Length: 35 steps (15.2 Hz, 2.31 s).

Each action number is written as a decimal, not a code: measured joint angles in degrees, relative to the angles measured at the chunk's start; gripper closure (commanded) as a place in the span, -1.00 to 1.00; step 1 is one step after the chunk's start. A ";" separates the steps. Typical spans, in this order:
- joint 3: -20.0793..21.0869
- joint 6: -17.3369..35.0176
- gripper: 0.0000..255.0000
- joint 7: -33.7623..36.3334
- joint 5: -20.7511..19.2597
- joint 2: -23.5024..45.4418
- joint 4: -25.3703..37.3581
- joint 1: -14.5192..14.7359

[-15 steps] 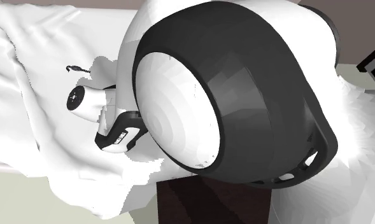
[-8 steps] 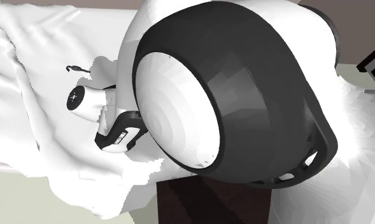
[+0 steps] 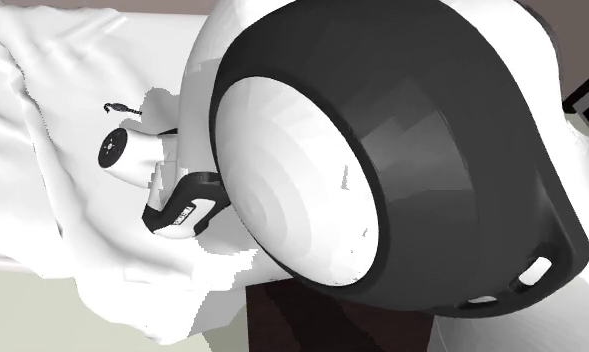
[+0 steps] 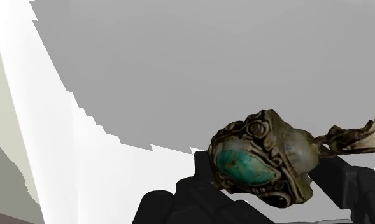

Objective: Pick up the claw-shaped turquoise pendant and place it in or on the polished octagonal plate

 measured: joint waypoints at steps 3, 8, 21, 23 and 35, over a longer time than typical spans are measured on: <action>1.01 -0.91 1.00 -1.44 1.67 -1.72 -0.25 -0.74; 2.90 -2.40 1.00 -4.06 4.85 -5.27 -1.13 -2.25; 1.31 -4.45 1.00 -15.61 7.11 -4.43 6.03 -7.81; 0.52 -4.95 1.00 -18.02 6.99 -2.84 8.83 -8.62; -3.88 -7.52 1.00 -30.85 6.05 9.11 27.50 -11.66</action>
